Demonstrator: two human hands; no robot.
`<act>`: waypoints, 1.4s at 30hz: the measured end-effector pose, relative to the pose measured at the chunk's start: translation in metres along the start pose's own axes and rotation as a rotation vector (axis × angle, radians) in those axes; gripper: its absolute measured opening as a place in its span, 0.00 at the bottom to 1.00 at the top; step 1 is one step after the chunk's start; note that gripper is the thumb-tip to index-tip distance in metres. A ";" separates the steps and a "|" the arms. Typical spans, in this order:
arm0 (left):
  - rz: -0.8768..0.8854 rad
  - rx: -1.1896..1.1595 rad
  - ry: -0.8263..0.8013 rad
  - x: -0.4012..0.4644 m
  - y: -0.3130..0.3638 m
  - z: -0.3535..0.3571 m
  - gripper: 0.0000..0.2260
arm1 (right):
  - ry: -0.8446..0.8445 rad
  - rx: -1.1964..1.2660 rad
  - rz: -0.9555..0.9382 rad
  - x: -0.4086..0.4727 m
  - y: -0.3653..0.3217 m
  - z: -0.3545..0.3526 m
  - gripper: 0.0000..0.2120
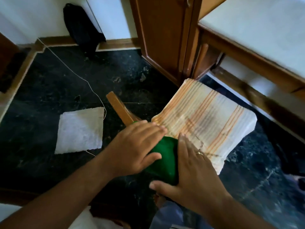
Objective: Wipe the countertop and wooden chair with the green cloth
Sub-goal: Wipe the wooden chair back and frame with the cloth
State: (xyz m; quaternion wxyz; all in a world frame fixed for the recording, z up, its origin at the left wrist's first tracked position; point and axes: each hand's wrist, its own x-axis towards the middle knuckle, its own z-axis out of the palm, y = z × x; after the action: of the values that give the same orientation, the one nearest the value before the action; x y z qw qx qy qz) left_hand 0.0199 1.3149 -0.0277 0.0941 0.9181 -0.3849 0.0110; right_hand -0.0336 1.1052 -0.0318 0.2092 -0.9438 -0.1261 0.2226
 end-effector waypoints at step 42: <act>-0.095 0.017 -0.492 0.068 -0.121 -0.051 0.28 | 0.139 0.058 -0.029 0.038 -0.023 0.018 0.74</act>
State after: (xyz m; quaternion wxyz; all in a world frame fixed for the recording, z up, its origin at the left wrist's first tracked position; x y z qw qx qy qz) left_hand 0.1561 1.3591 0.0084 -0.0099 0.9110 -0.3525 -0.2139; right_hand -0.0128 1.1445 -0.0502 0.2480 -0.9486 -0.1184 0.1571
